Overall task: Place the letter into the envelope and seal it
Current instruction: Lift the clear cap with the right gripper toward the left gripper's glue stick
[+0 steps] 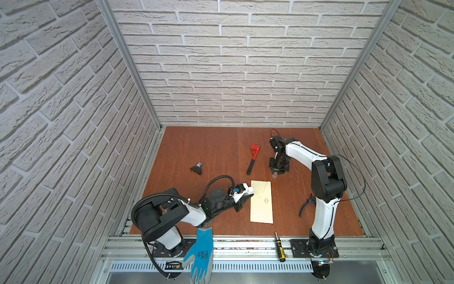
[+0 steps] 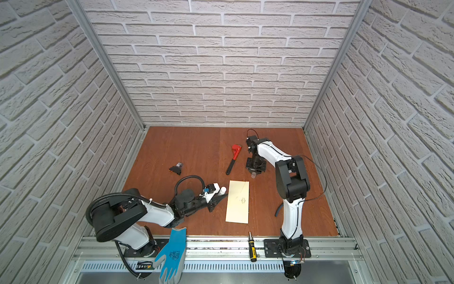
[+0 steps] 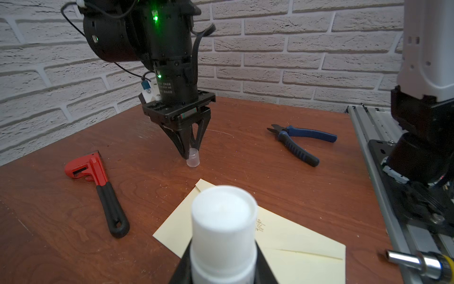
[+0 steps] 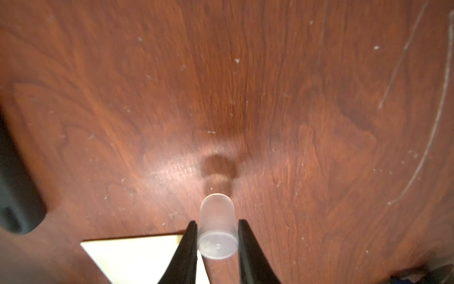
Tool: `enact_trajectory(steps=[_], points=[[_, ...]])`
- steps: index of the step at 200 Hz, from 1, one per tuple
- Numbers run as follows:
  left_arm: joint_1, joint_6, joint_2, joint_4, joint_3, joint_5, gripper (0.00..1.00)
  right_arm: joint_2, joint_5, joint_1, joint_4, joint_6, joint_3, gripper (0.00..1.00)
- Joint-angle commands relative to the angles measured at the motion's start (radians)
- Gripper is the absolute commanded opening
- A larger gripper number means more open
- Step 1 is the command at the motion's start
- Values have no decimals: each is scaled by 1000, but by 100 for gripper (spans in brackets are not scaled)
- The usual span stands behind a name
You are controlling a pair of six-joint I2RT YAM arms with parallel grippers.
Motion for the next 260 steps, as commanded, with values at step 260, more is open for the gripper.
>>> enact_trajectory(steps=[260], points=[[-156, 26, -435, -526, -4, -332, 0, -841, -303, 520, 60, 108, -316, 24]])
